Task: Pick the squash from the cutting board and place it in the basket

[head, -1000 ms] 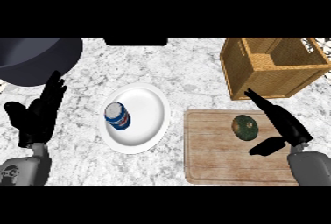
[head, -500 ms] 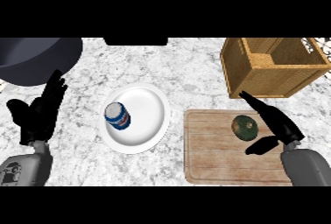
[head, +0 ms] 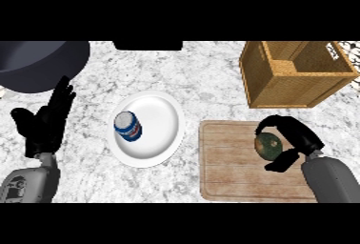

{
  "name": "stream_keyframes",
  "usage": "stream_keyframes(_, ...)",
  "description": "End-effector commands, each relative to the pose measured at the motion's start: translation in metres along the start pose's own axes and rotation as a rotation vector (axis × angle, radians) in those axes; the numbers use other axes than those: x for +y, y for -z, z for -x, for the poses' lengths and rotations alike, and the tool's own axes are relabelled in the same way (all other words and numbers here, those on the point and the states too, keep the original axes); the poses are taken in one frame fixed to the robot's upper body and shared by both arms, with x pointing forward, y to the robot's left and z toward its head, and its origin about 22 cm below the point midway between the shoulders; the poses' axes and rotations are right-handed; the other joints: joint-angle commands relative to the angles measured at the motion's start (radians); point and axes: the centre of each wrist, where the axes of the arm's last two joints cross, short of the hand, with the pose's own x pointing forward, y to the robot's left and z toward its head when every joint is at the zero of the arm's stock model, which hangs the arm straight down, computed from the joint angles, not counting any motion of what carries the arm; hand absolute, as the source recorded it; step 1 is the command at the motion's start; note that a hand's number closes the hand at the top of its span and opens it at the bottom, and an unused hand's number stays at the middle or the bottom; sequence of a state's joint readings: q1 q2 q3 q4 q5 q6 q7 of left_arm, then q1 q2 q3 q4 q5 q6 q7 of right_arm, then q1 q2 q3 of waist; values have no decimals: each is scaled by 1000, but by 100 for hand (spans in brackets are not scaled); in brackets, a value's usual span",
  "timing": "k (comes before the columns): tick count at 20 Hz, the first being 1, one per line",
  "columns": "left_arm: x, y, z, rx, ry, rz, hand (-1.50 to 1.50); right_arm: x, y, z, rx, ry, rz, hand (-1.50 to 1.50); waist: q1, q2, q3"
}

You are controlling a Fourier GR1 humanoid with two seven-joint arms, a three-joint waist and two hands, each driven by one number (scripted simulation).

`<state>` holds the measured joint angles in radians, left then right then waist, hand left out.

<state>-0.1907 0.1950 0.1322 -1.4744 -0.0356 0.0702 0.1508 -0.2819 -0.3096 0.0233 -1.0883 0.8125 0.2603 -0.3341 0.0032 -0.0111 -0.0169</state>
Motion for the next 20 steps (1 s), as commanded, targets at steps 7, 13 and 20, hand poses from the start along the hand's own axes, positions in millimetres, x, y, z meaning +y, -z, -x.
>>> stream_keyframes(7,1,1,-17,1,-7,7,0,39,-1,4,-21,62,-50,150,1,11,17)
stream_keyframes(13,26,-3,4,3,8,-22,0,117,-13,-33,-180,85,-188,150,-3,11,16)
stream_keyframes(20,11,-1,-3,6,1,-16,0,144,-29,-53,-317,266,-124,150,-19,9,20)
